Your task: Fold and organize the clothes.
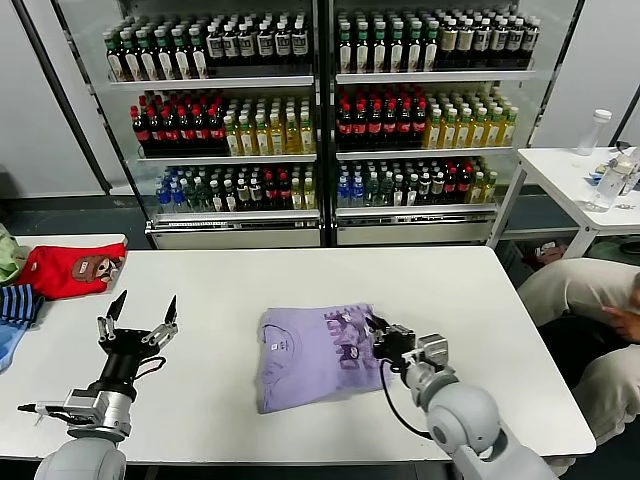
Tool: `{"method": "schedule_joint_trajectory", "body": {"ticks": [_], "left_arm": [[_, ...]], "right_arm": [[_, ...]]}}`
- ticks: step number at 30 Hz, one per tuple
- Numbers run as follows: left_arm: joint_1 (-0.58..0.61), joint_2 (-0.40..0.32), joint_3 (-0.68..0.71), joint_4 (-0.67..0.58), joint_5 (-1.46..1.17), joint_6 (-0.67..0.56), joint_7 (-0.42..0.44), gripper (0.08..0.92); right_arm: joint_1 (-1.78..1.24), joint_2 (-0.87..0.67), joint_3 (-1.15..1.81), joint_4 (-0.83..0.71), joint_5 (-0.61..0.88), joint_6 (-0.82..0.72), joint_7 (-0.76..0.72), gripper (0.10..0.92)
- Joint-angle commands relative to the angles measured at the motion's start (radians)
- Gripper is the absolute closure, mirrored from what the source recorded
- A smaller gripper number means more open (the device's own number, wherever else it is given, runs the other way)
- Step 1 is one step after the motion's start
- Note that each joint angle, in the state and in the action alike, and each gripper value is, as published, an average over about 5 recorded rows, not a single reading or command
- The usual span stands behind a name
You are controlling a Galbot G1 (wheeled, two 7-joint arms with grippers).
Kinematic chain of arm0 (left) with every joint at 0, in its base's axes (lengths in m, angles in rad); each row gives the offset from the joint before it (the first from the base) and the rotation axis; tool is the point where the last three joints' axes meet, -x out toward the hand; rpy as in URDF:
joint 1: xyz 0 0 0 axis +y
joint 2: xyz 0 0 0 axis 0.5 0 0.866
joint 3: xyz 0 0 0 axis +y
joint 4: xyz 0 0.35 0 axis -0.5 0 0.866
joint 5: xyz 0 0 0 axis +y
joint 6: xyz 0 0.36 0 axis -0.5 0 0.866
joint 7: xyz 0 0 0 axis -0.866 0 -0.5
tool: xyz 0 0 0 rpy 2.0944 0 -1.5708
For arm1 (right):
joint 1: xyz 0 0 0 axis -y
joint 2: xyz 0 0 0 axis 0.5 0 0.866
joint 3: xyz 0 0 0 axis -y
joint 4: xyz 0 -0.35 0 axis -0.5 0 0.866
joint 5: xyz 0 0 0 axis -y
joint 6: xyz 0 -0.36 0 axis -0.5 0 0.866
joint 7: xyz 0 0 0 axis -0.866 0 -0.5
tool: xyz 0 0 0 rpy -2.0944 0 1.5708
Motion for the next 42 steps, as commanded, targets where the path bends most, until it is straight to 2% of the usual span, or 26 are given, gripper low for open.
{"method": "schedule_joint_trajectory", "body": {"ticks": [1, 16, 19, 33, 42], "left_arm": [[0.024, -0.029, 0.003, 0.002, 0.032, -0.084, 0.038, 0.177], [0.025, -0.005, 0.001, -0.001, 0.074, -0.153, 0.095, 0.177], [0.035, -0.014, -0.002, -0.013, 0.083, -0.161, 0.108, 0.177], [-0.057, -0.002, 0.0, 0.091, 0.064, -0.168, 0.102, 0.177], [-0.142, -0.027, 0.044, 0.184, 0.08, -0.203, 0.135, 0.177]], "right_arm": [[-0.11, -0.087, 0.183, 0.149, -0.098, 0.03, -0.017, 0.701], [-0.109, -0.006, 0.256, 0.069, -0.382, 0.186, -0.06, 0.272], [-0.101, 0.008, 0.252, 0.047, -0.405, 0.194, -0.06, 0.218], [-0.065, 0.019, 0.239, 0.009, -0.425, 0.176, -0.064, 0.202], [-0.06, 0.015, 0.275, -0.051, -0.485, 0.288, -0.124, 0.202]]}}
